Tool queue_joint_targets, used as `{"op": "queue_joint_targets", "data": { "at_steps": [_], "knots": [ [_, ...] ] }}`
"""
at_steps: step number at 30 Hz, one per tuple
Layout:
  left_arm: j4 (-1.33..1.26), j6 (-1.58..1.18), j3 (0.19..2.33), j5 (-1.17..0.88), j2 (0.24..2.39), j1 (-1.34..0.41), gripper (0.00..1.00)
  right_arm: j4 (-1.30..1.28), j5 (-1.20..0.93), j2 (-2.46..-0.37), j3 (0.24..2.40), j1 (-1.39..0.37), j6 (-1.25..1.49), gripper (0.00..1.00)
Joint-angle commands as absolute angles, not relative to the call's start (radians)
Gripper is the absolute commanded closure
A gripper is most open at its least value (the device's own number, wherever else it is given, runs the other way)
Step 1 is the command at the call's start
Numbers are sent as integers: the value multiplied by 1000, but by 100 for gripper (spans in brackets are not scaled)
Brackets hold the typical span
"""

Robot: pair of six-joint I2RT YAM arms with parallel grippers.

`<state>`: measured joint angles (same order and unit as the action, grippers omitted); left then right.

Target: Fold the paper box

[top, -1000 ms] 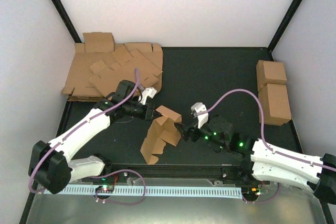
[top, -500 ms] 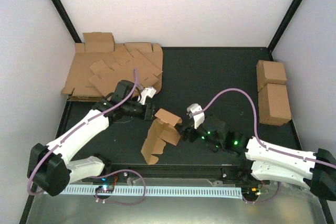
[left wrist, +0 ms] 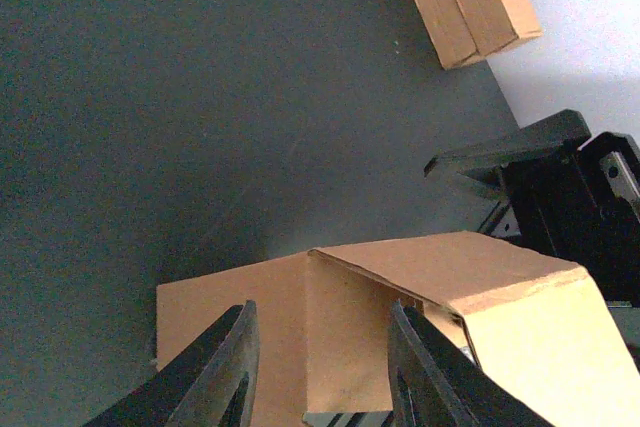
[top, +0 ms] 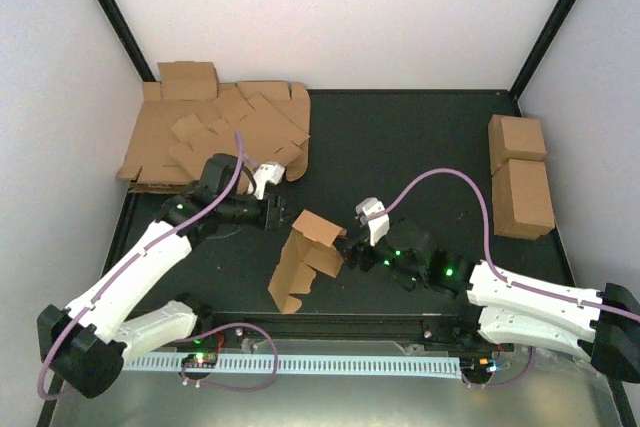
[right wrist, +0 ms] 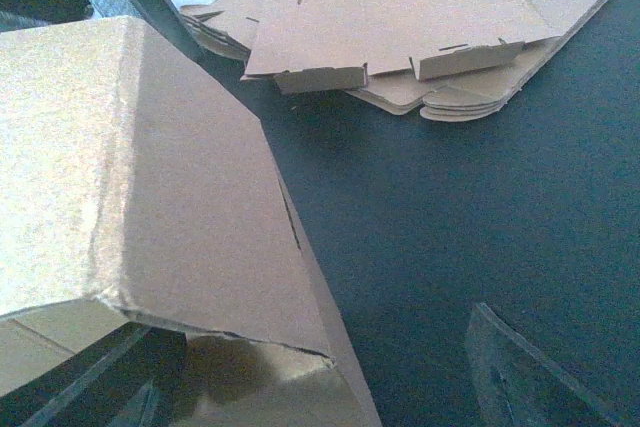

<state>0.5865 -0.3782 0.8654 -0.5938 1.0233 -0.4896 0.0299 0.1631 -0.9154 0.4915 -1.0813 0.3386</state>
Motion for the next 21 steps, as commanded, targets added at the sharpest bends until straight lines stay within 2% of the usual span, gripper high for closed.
{"op": "queue_joint_targets", "data": {
  "at_steps": [1,2,6,9,13,21],
  "knots": [
    [619,-393,914,-541,976,-470,61,20,161,-922,497,-1077,327,21],
    [605,-395,914,-539,970,-468,60,20,159,-922,497,-1077,327,21],
    [504,-430,893,-572,951,-466,39,21,157,-923,497,-1077,324,21],
    [413,-464,873,-615,960,-466,30,22,153,-924,498,-1077,324,20],
    [411,-464,884,-664,1017,-466,29,19,151,-927,503,-1077,323,21],
    [444,-440,857,-709,1093,-484,37,11,150,-924,506,-1076,321,16]
  ]
}}
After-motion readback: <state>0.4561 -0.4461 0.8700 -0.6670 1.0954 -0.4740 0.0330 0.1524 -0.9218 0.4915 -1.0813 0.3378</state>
